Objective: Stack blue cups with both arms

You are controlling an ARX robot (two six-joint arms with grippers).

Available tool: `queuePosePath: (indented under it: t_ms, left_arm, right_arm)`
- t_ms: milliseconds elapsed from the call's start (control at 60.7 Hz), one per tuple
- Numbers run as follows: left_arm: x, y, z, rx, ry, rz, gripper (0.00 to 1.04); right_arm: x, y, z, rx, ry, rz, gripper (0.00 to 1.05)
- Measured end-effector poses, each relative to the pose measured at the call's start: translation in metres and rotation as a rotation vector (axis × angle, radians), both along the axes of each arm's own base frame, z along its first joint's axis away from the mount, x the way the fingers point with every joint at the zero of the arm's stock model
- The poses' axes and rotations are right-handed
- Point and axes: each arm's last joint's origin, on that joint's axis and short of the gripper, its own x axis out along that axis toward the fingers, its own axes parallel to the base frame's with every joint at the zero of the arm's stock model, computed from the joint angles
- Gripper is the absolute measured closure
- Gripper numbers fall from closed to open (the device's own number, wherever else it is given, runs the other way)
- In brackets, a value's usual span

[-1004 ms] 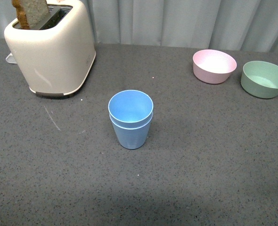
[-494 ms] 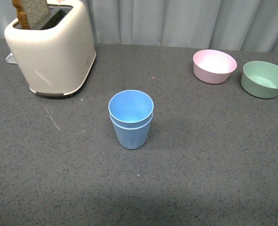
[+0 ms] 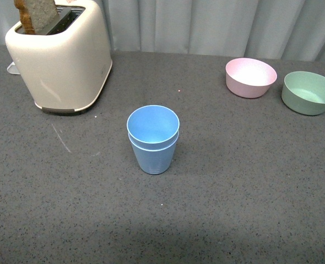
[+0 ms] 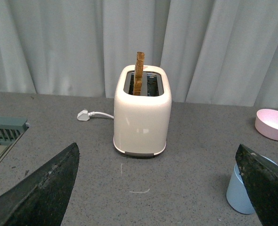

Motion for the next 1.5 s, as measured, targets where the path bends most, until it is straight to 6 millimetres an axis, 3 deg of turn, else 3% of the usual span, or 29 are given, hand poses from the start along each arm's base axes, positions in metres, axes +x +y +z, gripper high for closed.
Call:
queuePosePath:
  t_ms: [543,922,1087,1498]
  left_arm:
    - [0.000,0.000,0.000,0.000,0.001,0.000,0.07]
    - [0.000,0.000,0.000,0.000,0.001,0.000,0.07]
    - [0.000,0.000,0.000,0.000,0.001,0.000,0.07]
    - [0.000,0.000,0.000,0.000,0.001,0.000,0.07]
  right_arm:
    - [-0.015,0.000,-0.003,-0.001,0.006,0.003,1.03]
    - [-0.015,0.000,-0.003,0.000,0.006,0.003,0.40]
    - [-0.015,0.000,-0.003,0.000,0.007,0.003,0.08]
    - [-0.015,0.000,-0.003,0.000,0.007,0.003,0.10]
